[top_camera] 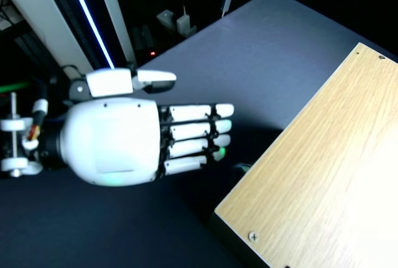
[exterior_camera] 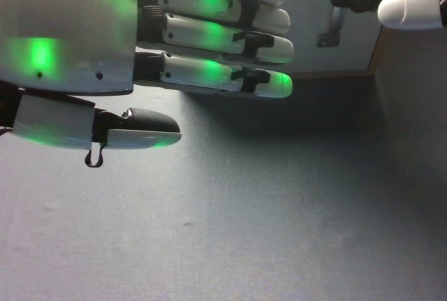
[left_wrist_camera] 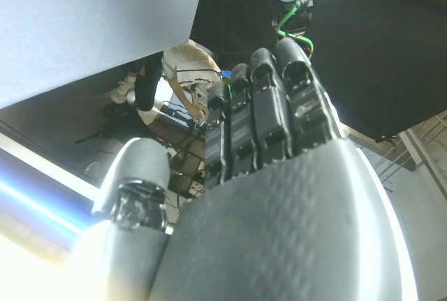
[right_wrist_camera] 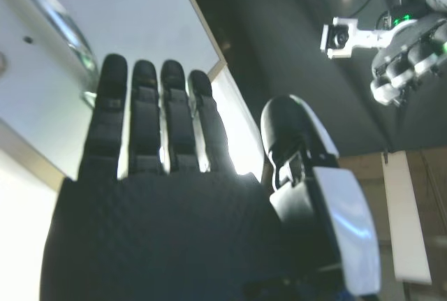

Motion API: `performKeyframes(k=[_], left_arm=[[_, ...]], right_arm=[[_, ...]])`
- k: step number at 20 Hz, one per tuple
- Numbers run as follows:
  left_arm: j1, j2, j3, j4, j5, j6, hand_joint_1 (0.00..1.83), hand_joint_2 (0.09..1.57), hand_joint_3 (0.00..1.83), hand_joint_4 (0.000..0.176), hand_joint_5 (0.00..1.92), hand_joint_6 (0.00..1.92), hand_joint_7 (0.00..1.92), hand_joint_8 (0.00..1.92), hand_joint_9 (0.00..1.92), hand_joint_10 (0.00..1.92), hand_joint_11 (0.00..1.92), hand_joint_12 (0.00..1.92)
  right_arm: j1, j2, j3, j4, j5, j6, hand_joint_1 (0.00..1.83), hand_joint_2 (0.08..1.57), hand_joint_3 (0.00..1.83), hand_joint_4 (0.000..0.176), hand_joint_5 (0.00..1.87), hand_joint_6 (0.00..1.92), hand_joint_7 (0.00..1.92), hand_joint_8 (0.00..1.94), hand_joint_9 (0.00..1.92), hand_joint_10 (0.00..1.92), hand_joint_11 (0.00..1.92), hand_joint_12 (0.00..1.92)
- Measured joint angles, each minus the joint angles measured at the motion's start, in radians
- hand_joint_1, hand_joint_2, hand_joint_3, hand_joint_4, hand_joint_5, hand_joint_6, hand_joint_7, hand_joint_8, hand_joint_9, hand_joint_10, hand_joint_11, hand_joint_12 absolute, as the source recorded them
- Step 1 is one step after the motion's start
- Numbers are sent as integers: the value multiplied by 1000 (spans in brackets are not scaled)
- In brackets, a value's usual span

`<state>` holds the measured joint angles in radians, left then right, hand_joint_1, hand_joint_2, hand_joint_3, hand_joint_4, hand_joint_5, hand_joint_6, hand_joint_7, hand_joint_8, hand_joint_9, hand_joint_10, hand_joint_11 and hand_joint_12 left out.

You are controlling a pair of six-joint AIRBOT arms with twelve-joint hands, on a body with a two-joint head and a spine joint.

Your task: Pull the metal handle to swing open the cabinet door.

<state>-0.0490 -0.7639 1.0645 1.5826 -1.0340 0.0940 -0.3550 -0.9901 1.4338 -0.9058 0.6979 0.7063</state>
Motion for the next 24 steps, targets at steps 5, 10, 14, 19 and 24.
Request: performKeyframes(k=[5, 10, 14, 19, 24], left_arm=[[0, 0, 0, 0, 1, 0, 0, 1571, 191, 0, 266, 1, 263, 0, 243, 1, 0, 566], [0, 0, 0, 0, 0, 0, 0, 1571, 171, 0, 255, 1, 259, 2, 235, 0, 0, 556], [0, 0, 0, 0, 0, 0, 0, 1571, 172, 0, 271, 1, 275, 2, 247, 1, 0, 572], [0, 0, 0, 0, -2, 0, 0, 1571, 173, 0, 287, 4, 295, 4, 265, 3, 0, 614], [0, 0, 0, 0, 0, 0, 0, 1571, 186, 0, 285, 3, 287, 3, 264, 4, 0, 607]], right_arm=[[-13, 19, 11, 47, -35, 49, 0, 1569, 88, 0, 194, 1, 210, 1, 177, 2, 0, 497], [-13, 32, 31, 75, -89, 83, 0, 1565, 66, 0, 190, 0, 206, 0, 172, 0, 0, 480], [-35, 36, 31, 72, -98, 92, 0, 1560, 46, 0, 199, 1, 210, 0, 175, 0, 0, 495], [-51, 48, 30, 55, -99, 116, 0, 1564, 42, 0, 195, 0, 213, 1, 178, 1, 0, 497], [-63, 52, 22, 17, -109, 161, 0, 1561, 32, 0, 181, 0, 203, 2, 171, 2, 0, 470]])
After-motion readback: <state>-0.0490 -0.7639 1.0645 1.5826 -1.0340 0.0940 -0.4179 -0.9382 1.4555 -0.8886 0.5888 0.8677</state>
